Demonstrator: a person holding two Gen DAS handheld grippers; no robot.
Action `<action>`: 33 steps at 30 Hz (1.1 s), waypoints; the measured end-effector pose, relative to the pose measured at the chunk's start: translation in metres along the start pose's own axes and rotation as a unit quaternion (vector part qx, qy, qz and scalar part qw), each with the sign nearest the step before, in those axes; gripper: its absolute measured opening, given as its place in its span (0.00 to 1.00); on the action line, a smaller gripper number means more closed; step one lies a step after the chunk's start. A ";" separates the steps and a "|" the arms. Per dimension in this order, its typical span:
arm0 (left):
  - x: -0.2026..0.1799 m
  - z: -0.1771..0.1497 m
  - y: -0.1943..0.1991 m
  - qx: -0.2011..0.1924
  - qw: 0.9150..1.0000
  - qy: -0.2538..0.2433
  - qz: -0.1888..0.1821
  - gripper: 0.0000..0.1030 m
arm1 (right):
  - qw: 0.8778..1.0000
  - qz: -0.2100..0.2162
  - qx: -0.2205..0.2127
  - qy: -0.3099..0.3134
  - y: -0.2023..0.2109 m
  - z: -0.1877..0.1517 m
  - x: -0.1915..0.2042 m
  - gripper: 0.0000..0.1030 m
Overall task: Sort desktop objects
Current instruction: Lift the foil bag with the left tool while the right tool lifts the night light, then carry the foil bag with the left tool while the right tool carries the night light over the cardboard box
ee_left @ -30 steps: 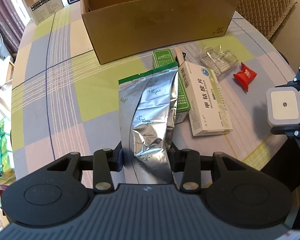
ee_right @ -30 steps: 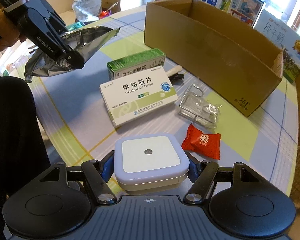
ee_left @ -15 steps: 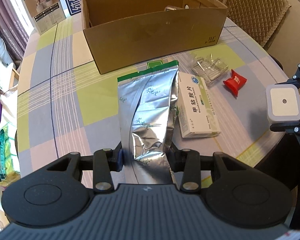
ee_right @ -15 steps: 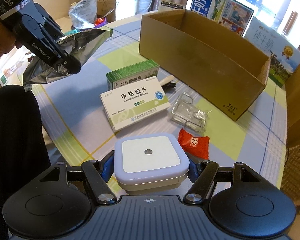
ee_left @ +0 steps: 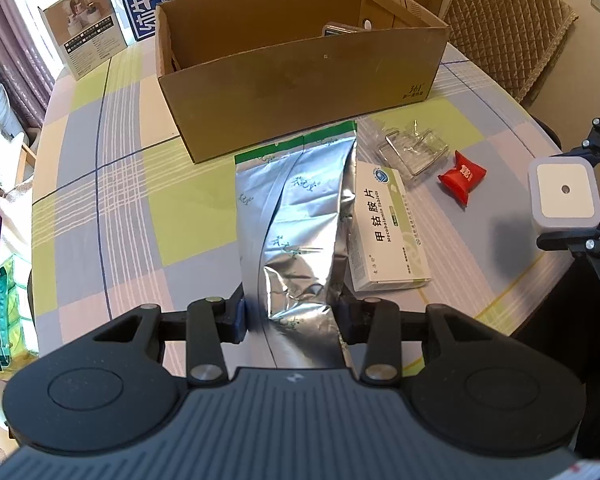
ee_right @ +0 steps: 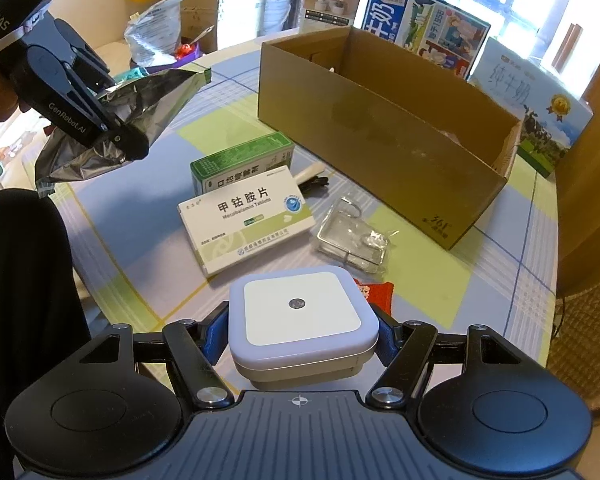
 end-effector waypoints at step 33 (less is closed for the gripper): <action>0.008 0.126 -0.007 -0.055 0.998 -0.019 -0.021 0.35 | 0.995 -0.046 -0.058 -0.062 -0.013 0.123 -0.090 0.65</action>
Point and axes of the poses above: each gripper's, at about its wrist camera, not at the fingertips, and y roughly against the way its jaws point, x to its left, z to its top, the point moved 4 cm from there along -y, roughly the way its jaws point, and after that the axes turned 8 degrees about -x, right-handed, at the moved point
